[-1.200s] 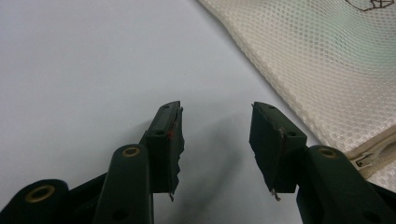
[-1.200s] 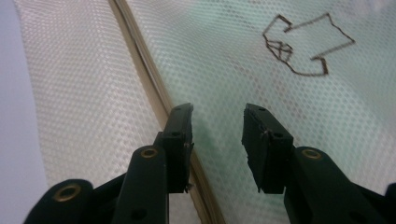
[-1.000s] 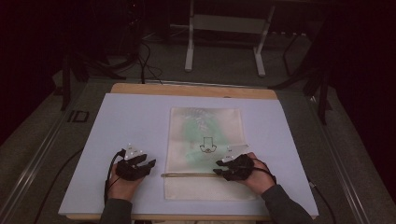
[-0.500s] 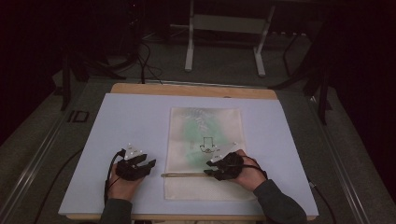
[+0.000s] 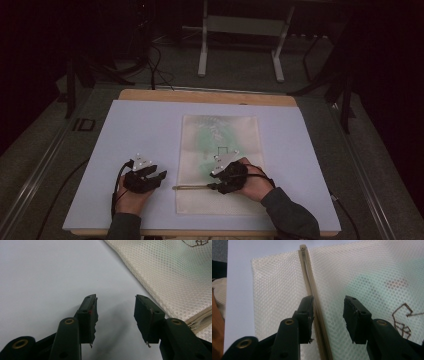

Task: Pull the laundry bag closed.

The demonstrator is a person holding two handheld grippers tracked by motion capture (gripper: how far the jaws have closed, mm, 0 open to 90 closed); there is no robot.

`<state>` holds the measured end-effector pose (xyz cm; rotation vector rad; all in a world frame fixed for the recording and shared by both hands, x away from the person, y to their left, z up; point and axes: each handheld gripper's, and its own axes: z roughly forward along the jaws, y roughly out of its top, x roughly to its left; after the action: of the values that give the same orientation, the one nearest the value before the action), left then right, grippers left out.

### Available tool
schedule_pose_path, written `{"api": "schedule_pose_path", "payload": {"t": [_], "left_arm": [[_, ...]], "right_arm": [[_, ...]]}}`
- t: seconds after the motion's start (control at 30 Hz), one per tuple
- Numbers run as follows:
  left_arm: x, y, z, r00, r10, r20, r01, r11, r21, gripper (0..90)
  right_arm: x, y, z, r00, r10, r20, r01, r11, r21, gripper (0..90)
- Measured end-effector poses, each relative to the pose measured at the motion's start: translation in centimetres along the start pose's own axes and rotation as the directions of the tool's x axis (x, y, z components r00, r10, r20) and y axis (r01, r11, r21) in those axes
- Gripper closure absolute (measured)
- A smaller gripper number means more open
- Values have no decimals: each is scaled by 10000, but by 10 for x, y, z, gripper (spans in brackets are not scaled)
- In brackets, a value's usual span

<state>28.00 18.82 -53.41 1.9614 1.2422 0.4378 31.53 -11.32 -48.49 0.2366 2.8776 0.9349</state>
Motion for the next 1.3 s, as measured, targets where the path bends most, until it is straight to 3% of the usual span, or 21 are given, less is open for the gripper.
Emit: {"api": "schedule_pose_path", "payload": {"t": [0.67,0.83,1.3], "left_arm": [[2,0,-1,10000,-96,8,96,9999,-52,522],[2,0,-2,9999,-118,17,118,9999,-67,522],[3,0,-2,9999,-108,18,108,9999,-90,521]], "right_arm": [[2,20,14,9991,-317,-273,322,9993,185,557],[4,27,19,9971,-617,-443,631,9976,300,632],[5,43,32,9933,-918,-696,950,9945,435,659]]}}
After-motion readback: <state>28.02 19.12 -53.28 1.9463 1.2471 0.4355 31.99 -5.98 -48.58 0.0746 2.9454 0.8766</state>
